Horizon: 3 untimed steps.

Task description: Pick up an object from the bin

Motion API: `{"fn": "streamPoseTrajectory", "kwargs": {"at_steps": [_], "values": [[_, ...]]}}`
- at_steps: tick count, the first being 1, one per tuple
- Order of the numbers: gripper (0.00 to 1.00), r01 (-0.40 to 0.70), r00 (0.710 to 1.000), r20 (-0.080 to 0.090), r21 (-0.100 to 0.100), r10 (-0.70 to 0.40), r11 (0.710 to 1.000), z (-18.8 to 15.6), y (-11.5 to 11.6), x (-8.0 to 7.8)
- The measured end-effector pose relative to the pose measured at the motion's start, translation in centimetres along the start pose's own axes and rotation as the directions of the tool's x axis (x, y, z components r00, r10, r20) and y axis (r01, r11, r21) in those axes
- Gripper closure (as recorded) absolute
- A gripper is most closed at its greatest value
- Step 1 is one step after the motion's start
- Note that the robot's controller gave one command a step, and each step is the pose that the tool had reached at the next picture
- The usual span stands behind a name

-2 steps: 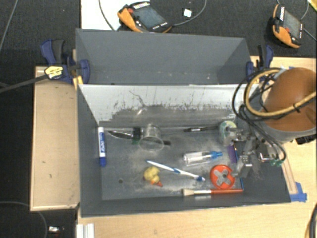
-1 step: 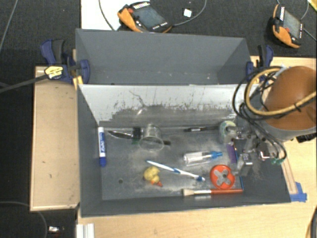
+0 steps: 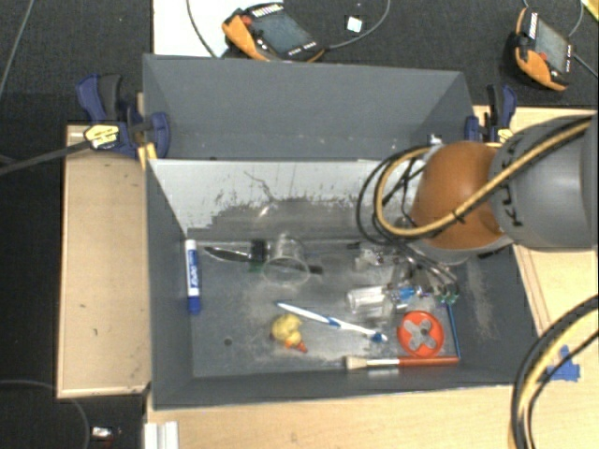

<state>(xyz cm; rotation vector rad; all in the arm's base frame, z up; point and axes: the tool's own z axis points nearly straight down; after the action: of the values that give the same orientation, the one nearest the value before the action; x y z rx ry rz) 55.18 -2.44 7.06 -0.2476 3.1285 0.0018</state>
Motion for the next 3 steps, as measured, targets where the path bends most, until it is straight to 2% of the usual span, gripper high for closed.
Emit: {"fn": "streamPoseTrajectory", "kwargs": {"at_steps": [1,2,3], "values": [[0.0,0.137,0.99,0.009,0.008,-0.137,0.99,-5.5,-0.8,-1.6],[0.0,0.013,1.0,-0.001,0.0,-0.013,1.0,-0.5,-0.1,-0.1],[0.0,0.087,0.996,0.009,0.007,-0.088,0.996,0.0,-1.4,-0.6]]}}
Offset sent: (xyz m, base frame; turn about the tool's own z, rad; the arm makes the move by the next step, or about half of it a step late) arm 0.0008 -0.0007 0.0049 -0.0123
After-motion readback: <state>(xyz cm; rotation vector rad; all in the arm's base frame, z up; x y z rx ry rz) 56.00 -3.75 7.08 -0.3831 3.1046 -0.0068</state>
